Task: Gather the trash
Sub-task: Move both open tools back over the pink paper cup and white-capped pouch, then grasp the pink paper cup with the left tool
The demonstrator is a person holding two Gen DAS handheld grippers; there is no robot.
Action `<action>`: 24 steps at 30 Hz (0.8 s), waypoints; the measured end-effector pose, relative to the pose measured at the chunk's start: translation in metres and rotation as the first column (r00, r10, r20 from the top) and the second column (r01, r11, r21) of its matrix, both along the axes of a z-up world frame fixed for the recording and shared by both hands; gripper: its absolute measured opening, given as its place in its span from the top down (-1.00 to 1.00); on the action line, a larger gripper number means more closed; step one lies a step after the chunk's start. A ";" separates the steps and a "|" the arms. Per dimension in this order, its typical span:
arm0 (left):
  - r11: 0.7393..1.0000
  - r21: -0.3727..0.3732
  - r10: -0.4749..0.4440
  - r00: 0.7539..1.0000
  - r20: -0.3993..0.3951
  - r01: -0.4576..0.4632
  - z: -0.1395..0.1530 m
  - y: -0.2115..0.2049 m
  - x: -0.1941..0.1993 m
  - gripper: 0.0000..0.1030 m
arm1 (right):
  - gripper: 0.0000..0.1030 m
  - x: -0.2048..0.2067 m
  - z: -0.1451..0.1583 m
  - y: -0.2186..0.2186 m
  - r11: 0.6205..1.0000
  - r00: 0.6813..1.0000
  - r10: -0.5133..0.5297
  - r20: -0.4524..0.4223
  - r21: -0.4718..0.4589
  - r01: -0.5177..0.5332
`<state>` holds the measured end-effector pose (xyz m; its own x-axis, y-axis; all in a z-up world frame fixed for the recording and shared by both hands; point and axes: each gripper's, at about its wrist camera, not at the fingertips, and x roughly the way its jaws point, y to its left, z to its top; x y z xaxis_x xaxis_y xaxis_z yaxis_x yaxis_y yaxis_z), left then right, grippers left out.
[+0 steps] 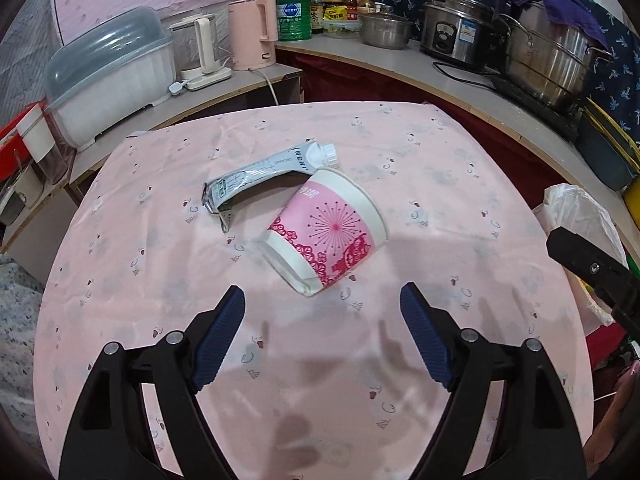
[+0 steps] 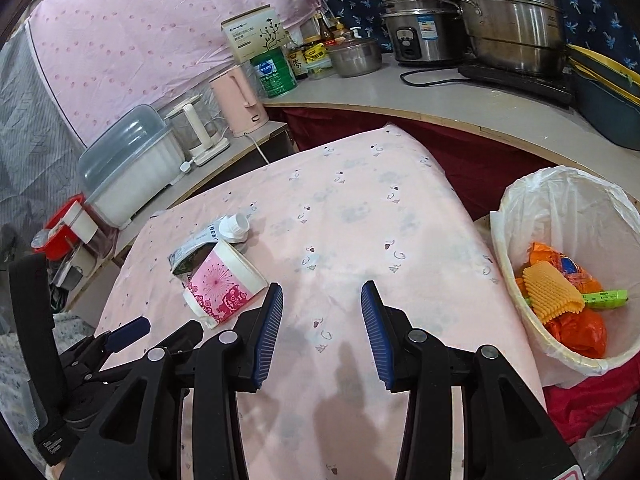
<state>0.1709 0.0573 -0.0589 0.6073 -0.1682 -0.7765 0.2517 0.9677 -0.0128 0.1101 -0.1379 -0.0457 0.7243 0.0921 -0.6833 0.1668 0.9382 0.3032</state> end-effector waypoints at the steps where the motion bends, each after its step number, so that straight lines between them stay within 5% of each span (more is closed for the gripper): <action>1: 1.000 0.004 -0.004 1.000 0.002 0.004 -0.002 0.001 0.002 -0.58 | 0.22 0.003 -0.002 0.002 1.000 1.000 0.003 -0.005 0.000 -0.003; 12: 0.987 0.049 -0.154 0.988 0.000 0.154 -0.031 -0.007 0.050 -0.71 | 0.22 0.044 -0.022 0.016 1.000 0.998 0.024 -0.054 -0.008 -0.025; 24: 0.984 0.000 -0.177 0.983 -0.045 0.177 -0.052 -0.016 0.070 -0.58 | 0.22 0.069 -0.035 0.010 1.000 0.997 0.013 -0.078 -0.002 -0.013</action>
<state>0.2410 0.0417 -0.1110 0.5328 -0.2665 -0.8032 0.4181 0.9081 -0.0239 0.1795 -0.1278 -0.0802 0.6673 0.0995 -0.7381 0.1778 0.9411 0.2877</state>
